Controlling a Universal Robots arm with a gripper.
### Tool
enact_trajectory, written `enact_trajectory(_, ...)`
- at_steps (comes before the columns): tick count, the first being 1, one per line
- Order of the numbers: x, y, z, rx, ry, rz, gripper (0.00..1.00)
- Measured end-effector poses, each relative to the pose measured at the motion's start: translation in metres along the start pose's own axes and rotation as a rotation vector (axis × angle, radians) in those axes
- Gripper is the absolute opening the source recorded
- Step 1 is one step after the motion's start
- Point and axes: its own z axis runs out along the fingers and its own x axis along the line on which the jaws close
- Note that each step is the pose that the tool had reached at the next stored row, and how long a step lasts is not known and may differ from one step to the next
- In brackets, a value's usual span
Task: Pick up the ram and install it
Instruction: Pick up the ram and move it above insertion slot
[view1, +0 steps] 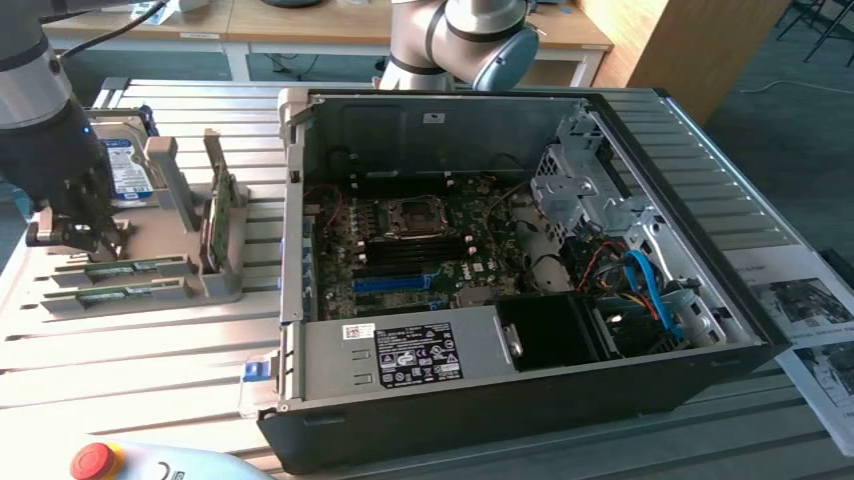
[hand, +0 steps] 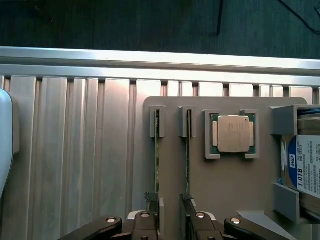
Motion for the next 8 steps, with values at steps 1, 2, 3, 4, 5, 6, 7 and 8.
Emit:
enact_trajectory(1,0.0,-0.0001,0.0019,0.0001,-0.0001,0.0,0.31)
enact_trajectory(2,0.0,-0.0001,0.0036,0.0001,-0.0001,0.0,0.31)
enact_trajectory(3,0.0,-0.0002,0.0054,-0.0001,0.0,0.0,0.31)
enact_trajectory(4,0.0,-0.0003,0.0074,0.0001,-0.0001,0.0,0.31)
enact_trajectory(5,0.0,-0.0004,0.0092,0.0001,-0.0001,0.0,0.31)
enact_trajectory(6,0.0,-0.0004,0.011,0.0,0.0,0.0,0.31)
enact_trajectory(7,0.0,-0.0005,0.0127,0.0,0.0,0.0,0.31)
enact_trajectory(8,0.0,-0.0005,0.0145,0.0,0.0,0.0,0.31)
